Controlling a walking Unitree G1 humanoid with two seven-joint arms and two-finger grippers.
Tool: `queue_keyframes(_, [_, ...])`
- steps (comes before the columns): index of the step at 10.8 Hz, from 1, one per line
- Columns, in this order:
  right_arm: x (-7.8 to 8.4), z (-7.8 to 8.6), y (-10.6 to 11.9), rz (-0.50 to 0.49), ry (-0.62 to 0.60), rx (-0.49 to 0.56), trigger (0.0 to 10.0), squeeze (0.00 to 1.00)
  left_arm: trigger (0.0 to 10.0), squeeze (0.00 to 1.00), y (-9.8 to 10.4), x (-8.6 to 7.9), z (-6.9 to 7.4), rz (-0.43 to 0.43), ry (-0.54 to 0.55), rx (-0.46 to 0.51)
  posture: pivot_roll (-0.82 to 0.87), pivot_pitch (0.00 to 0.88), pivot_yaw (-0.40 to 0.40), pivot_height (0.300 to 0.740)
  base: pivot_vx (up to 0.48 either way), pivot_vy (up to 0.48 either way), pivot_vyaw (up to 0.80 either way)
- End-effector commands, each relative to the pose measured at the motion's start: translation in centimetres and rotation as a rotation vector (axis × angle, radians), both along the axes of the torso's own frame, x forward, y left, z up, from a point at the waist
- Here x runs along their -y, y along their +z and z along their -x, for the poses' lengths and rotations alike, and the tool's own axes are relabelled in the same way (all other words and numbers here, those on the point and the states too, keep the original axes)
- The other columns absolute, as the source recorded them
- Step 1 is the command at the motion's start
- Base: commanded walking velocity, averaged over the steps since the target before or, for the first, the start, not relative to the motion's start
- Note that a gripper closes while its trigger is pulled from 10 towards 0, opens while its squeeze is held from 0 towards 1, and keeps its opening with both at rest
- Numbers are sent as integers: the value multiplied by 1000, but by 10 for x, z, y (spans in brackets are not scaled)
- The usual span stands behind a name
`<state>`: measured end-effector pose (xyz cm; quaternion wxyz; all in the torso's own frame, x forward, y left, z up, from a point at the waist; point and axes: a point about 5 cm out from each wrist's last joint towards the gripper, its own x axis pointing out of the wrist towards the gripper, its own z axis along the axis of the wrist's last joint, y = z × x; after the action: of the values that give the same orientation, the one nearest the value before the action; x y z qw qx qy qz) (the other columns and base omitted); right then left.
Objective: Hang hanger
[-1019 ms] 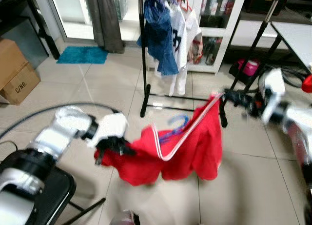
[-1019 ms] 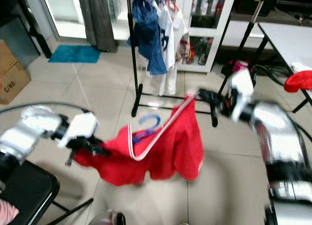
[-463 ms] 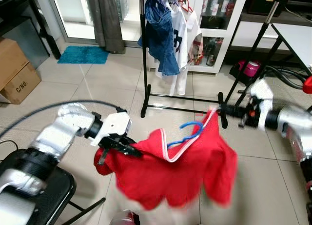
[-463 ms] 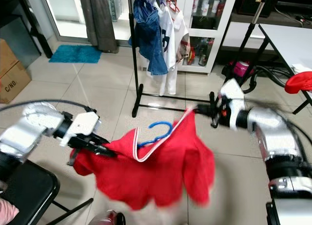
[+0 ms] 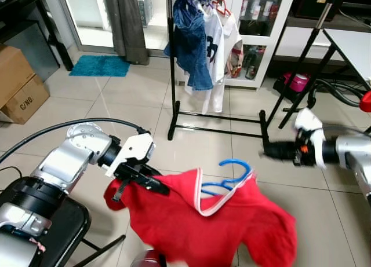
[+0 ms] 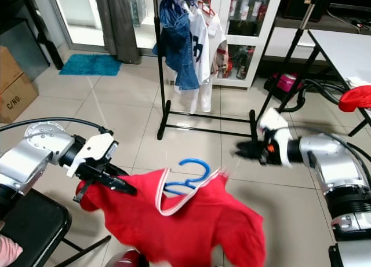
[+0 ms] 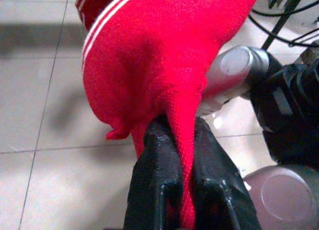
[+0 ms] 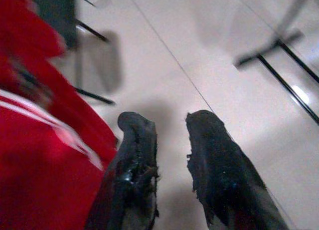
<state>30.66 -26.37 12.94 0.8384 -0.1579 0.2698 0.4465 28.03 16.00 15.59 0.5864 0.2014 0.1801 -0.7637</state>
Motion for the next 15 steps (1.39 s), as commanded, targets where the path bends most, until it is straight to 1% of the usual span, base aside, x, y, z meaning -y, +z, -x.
queue_keyframes(1, [8,-6,3,79,-50,40,10000,1000,0,0,10,-2,-2,37,7,25,40,15,11,740,0,0,0])
queue_keyframes(2, [10,-10,4,95,-90,90,10000,1000,0,0,10,-3,-3,43,30,24,41,15,7,740,0,0,0])
queue_keyframes(3, [10,-13,6,88,-113,127,10000,1000,0,0,10,-4,-3,42,42,25,42,14,5,740,0,0,0])
queue_keyframes(4, [12,-24,20,-6,-213,221,10000,1000,0,0,11,-8,-5,38,72,20,42,14,5,740,0,0,0])
queue_keyframes(5, [15,-25,36,-108,-226,274,10000,1000,0,0,9,-12,-8,18,102,34,46,13,0,740,0,0,0])
queue_keyframes(6, [16,-19,41,-142,-166,286,10000,1000,0,0,9,-15,-10,12,124,42,46,13,0,740,0,0,0])
queue_keyframes(7, [18,-10,42,-150,-110,274,10000,1000,0,0,12,-18,-11,14,134,44,46,13,0,740,0,0,0])
queue_keyframes(8, [27,3,44,-154,-55,241,10000,1000,0,0,15,-21,-11,14,143,47,39,7,7,740,0,0,0])
queue_keyframes(9, [28,20,46,-170,56,144,10000,835,0,0,16,-23,-12,6,143,54,33,4,11,740,0,0,0])
queue_keyframes(10, [13,36,49,-232,161,68,10000,0,0,0,17,-21,-13,13,138,63,29,4,11,740,0,0,0])
queue_keyframes(11, [-1,31,50,-278,108,87,10000,0,0,0,18,-17,-14,26,133,70,27,3,13,740,0,0,0])
queue_keyframes(12, [-11,27,48,-327,76,84,10000,0,0,0,17,-15,-13,29,127,70,26,3,15,740,0,0,0])
queue_keyframes(13, [-31,33,44,-393,137,44,10000,0,0,0,16,-13,-13,26,116,74,27,3,14,740,0,0,0])
queue_keyframes(14, [-39,40,40,-393,172,-4,10000,0,0,0,17,-12,-14,29,115,78,27,3,14,740,0,0,0])
queue_keyframes(15, [-45,45,36,-372,188,-37,10000,0,0,0,18,-11,-15,33,113,84,30,2,11,740,0,0,0])
